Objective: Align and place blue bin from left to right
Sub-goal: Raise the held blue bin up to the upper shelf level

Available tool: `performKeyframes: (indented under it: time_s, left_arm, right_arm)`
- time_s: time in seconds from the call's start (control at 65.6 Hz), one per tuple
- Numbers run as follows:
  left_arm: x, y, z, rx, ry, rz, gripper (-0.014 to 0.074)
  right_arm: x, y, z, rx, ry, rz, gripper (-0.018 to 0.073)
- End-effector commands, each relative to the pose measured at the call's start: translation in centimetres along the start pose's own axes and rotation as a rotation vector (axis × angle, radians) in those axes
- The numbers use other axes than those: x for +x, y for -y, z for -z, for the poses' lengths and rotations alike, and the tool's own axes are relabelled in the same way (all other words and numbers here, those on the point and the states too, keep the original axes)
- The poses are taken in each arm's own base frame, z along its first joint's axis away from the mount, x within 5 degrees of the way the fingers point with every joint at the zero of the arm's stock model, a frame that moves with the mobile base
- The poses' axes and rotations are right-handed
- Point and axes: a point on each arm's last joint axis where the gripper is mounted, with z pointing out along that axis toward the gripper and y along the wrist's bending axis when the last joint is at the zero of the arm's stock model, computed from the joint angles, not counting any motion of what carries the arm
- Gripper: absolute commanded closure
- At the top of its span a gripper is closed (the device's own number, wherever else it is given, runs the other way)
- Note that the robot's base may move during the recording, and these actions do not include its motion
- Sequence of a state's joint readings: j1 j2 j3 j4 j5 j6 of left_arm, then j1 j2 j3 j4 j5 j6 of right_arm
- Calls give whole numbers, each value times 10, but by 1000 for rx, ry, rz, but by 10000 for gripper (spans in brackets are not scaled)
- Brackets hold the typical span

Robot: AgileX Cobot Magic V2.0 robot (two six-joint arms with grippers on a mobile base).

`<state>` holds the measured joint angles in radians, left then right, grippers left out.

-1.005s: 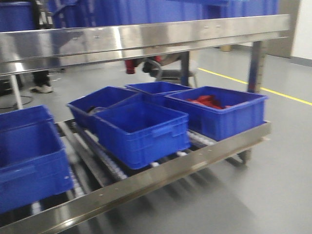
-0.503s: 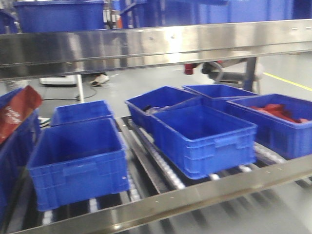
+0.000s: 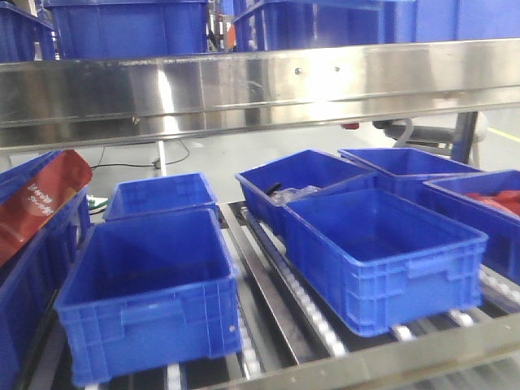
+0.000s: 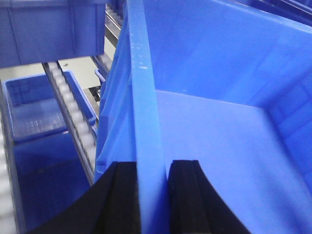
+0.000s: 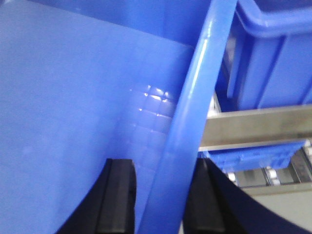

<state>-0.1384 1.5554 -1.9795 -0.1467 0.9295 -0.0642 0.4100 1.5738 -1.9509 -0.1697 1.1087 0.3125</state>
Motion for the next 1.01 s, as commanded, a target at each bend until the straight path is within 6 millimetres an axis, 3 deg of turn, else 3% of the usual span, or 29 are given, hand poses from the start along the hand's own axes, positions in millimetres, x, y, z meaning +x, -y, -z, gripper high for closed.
performKeyframes:
  time_s: [0.0, 0.99]
  left_arm:
    - [-21, 3, 15, 13, 198, -14, 708]
    - [-21, 3, 15, 13, 198, -14, 708]
  right_arm:
    - [-10, 0, 13, -13, 103, 47, 712]
    - [-10, 0, 13, -13, 103, 47, 712]
